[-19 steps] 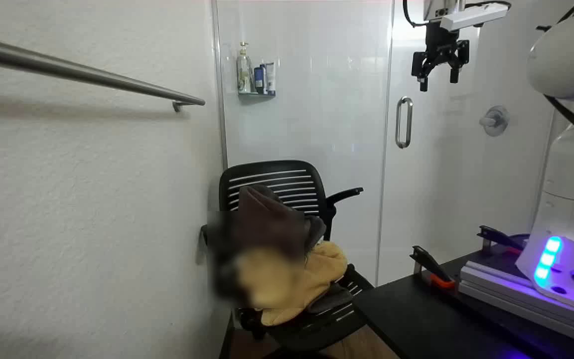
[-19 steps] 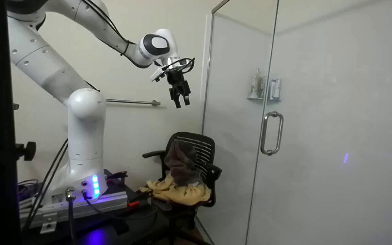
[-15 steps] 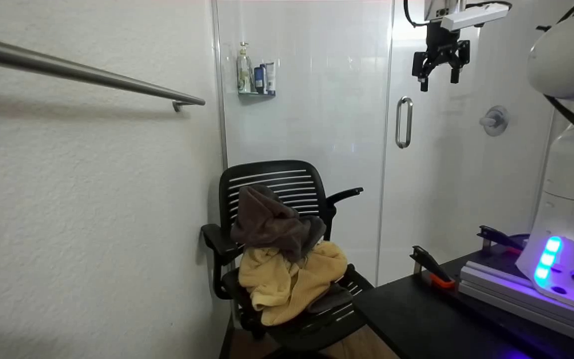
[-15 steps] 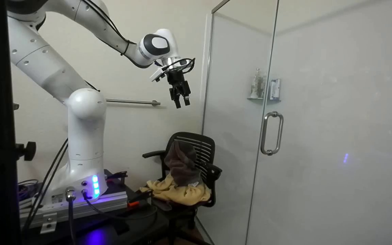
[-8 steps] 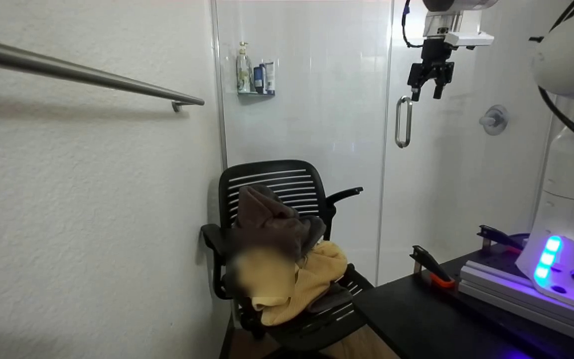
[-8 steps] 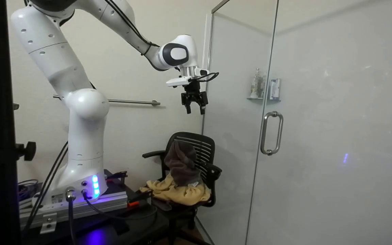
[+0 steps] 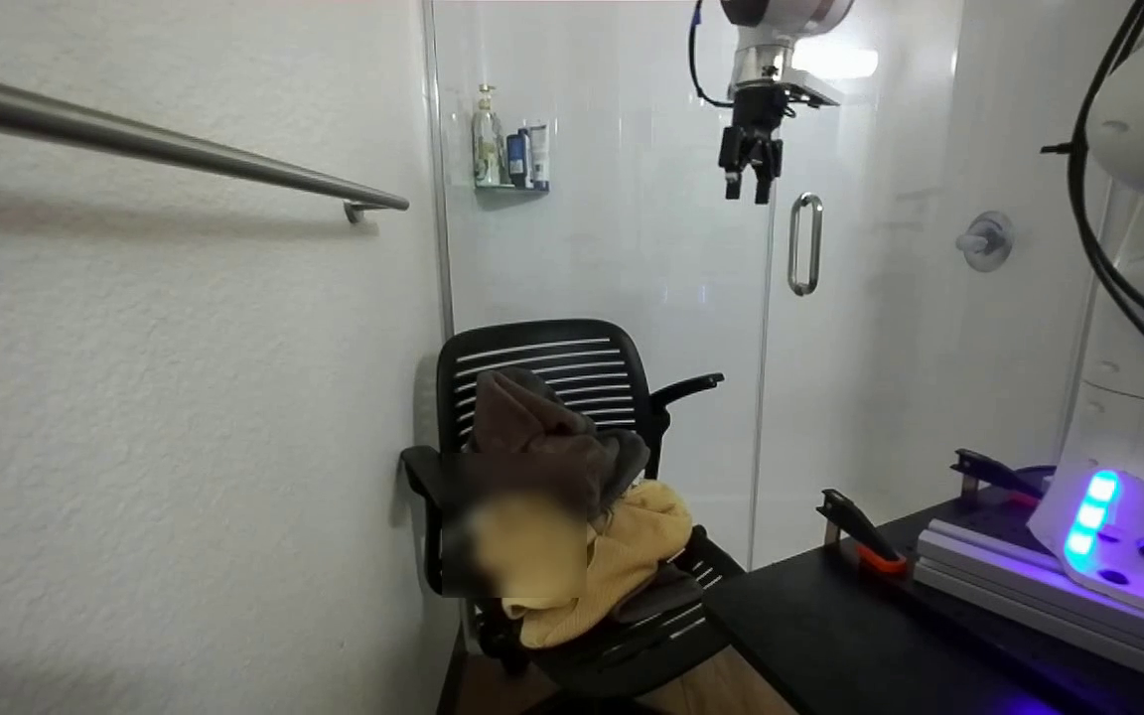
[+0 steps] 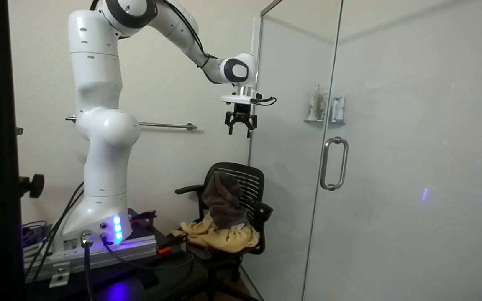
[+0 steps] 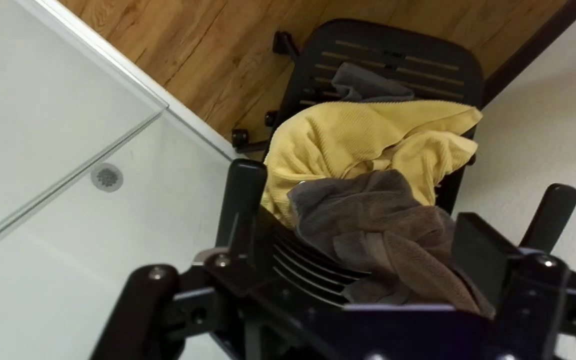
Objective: Hang the dark towel on the back of the chair
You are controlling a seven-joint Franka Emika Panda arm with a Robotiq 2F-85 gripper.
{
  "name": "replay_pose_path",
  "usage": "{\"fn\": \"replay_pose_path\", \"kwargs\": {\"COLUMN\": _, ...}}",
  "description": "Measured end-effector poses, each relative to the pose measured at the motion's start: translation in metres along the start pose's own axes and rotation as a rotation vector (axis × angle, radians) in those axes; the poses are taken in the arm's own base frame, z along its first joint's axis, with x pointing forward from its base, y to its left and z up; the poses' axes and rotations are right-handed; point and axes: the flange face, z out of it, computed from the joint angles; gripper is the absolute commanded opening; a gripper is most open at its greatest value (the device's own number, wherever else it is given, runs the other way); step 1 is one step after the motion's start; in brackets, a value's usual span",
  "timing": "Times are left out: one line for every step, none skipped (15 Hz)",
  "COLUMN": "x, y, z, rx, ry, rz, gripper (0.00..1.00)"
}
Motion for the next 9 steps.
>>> {"fn": "replay_pose_path", "kwargs": {"x": 0.018, "y": -0.015, "z": 0.001, "rx": 0.007, "ry": -0.051, "rz": -0.022, "gripper": 1.00}}
{"fn": "replay_pose_path", "kwargs": {"x": 0.032, "y": -0.029, "z": 0.001, "rx": 0.014, "ry": -0.106, "rz": -0.041, "gripper": 1.00}}
{"fn": "replay_pose_path", "kwargs": {"x": 0.042, "y": -0.040, "z": 0.002, "rx": 0.013, "ry": -0.162, "rz": -0.060, "gripper": 1.00}}
{"fn": "replay_pose_path", "kwargs": {"x": 0.050, "y": -0.048, "z": 0.002, "rx": 0.011, "ry": -0.198, "rz": -0.072, "gripper": 1.00}}
{"fn": "replay_pose_path", "kwargs": {"x": 0.054, "y": -0.052, "z": 0.001, "rx": 0.009, "ry": -0.214, "rz": -0.078, "gripper": 1.00}}
{"fn": "replay_pose_path", "kwargs": {"x": 0.056, "y": -0.051, "z": 0.001, "rx": 0.009, "ry": -0.218, "rz": -0.078, "gripper": 1.00}}
{"fn": "replay_pose_path", "kwargs": {"x": 0.056, "y": -0.051, "z": 0.000, "rx": 0.009, "ry": -0.217, "rz": -0.077, "gripper": 1.00}}
{"fn": "replay_pose_path", "kwargs": {"x": 0.056, "y": -0.049, "z": 0.000, "rx": 0.005, "ry": -0.209, "rz": -0.062, "gripper": 1.00}}
{"fn": "replay_pose_path", "kwargs": {"x": 0.056, "y": -0.047, "z": 0.001, "rx": 0.006, "ry": -0.199, "rz": -0.048, "gripper": 1.00}}
